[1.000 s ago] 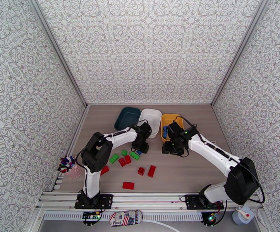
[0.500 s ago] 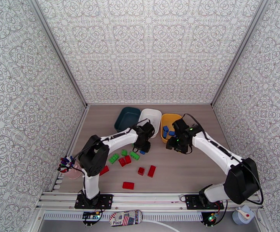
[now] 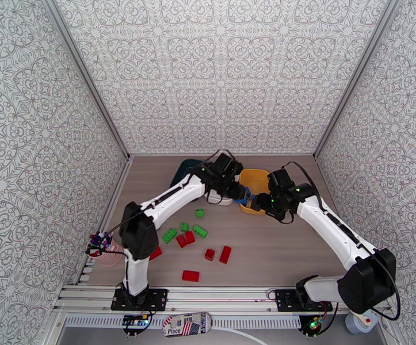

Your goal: Sort the legos into containers by color

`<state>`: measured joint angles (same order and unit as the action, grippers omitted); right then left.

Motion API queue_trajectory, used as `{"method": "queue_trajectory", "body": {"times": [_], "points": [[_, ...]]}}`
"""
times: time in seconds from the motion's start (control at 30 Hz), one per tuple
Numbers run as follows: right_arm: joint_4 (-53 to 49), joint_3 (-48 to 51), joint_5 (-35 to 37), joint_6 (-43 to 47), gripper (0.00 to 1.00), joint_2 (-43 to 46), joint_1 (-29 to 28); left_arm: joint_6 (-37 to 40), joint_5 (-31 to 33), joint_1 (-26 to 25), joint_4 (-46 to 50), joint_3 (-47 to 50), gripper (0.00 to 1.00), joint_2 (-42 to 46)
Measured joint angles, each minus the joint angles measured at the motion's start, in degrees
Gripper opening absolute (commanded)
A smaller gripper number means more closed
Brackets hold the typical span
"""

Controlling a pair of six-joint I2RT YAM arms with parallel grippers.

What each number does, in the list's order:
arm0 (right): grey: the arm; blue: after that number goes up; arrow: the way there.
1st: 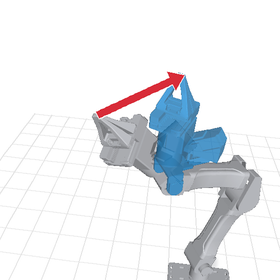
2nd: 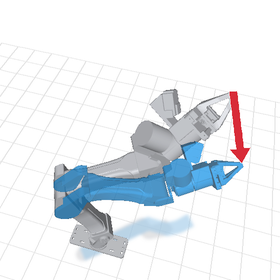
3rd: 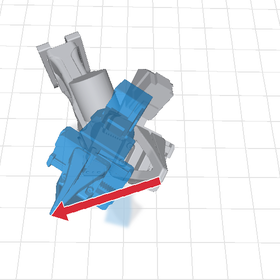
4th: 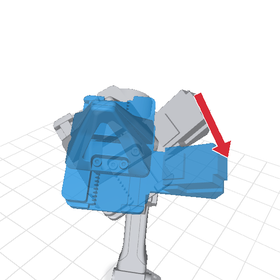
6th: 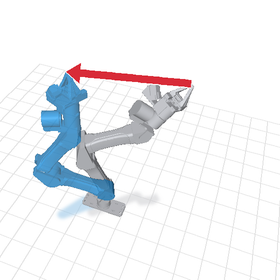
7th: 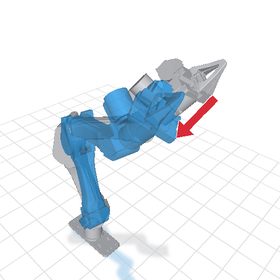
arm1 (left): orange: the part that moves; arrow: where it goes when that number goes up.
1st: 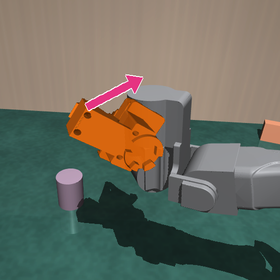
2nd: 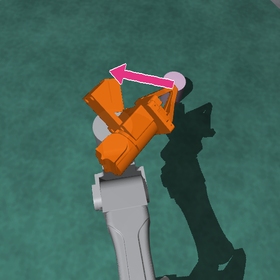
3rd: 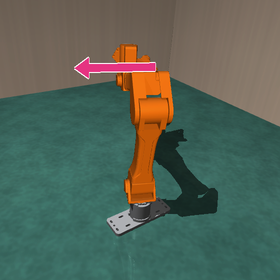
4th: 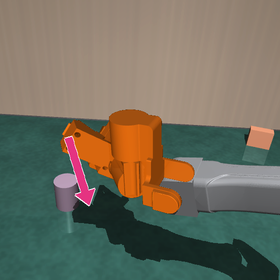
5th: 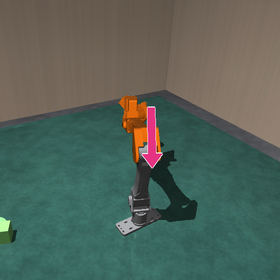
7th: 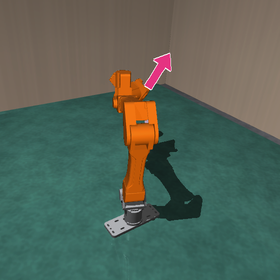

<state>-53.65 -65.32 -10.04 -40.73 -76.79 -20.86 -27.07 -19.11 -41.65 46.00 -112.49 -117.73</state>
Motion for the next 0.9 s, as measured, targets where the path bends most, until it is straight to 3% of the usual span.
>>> {"method": "queue_trajectory", "body": {"times": [0.07, 0.27, 0.47, 0.6, 0.73, 0.9], "points": [[0.4, 2.1, -0.8, -0.3, 0.76, 2.3, 0.2, -1.5, -1.3, 0.6, -0.3, -6.2, 0.42, -4.7], [0.2, 2.9, -1.2, -0.5, 0.78, 7.7, 0.3, -6.4, -4.4, 2.4, -1.2, -23.2, 0.67, -19.2], [-1.3, 2.9, -1.5, -0.2, 0.78, 9.0, 0.4, -7.7, -4.4, 2.6, 0.1, -26.1, 0.73, -22.1], [-0.5, 3.5, -3.5, 0.1, 0.79, 10.6, 0.3, -7.6, -0.8, 2.3, -0.4, -14.3, 0.76, -13.0], [1.2, 5.8, -5.7, -0.1, 0.74, 12.2, -0.2, -7.3, 5.4, 1.9, -1.2, 1.2, 0.82, 2.7], [2.8, 6.0, -5.5, -1.4, 0.74, 8.1, -6.3, -7.4, 13.3, 1.4, -4.4, 19.8, 0.96, 23.7]]}}
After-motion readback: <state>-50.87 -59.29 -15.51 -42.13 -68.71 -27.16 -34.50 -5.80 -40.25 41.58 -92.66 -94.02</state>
